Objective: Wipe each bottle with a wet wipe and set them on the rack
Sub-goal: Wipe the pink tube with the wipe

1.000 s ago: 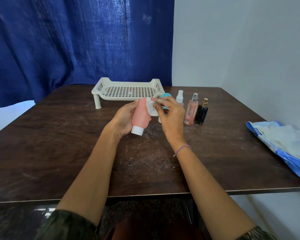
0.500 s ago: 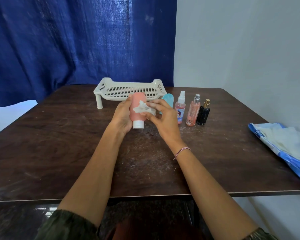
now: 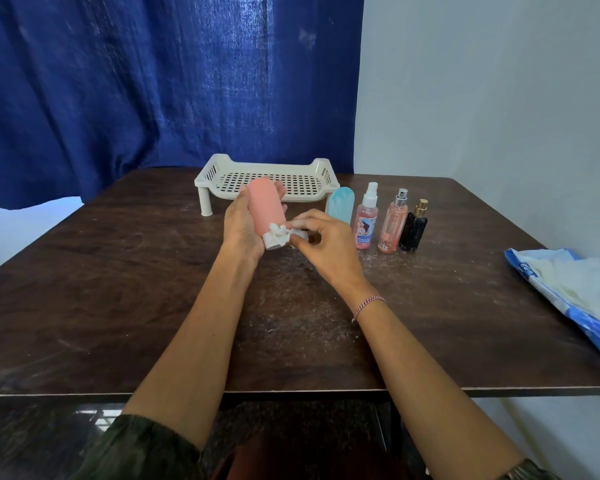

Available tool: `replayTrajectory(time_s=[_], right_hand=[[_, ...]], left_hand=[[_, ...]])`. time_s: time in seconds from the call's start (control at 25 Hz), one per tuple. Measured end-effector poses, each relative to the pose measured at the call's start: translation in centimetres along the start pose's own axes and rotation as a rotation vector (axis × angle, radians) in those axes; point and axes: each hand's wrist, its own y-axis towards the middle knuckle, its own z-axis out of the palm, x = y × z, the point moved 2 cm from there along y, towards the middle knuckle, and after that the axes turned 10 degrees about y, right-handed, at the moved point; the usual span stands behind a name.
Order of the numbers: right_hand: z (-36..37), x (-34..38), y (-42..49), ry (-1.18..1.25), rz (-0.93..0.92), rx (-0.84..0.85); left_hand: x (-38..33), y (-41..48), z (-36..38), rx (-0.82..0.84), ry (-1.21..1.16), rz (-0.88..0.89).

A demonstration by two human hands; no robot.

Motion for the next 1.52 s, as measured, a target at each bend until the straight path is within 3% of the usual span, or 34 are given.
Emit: replayTrajectory(time_s=[0.2, 0.4, 0.8, 1.16, 1.36, 1.52], right_hand=[[-0.2, -0.1, 0.0, 0.047, -0.026, -0.026], [-0.2, -0.1, 0.1, 0.025, -0.006, -0.092], [0.6, 0.7, -0.1, -0.084, -0.144, -0.027], [-0.5, 1.1, 0.1, 0.121, -0.055, -0.24], [-0.3, 0.8, 0.0, 0.109, -0.02, -0.236], [-0.5, 0.5, 0.1, 0.132, -0.01, -0.279]], left_hand=[[0.0, -0.3, 0.2, 0.114, -0.115, -0.065], [-0.1, -0.6, 0.3, 0.107, -0.115, 0.04], [-0.1, -0.7, 0.2, 0.003, -0.219, 0.094], [-0.1, -1.0, 0.6, 0.008, -0.303, 0.021], [-0.1, -0.8, 0.5, 0.004, -0.339, 0.048], [-0.2, -1.0, 0.6, 0.109, -0.301, 0.026]])
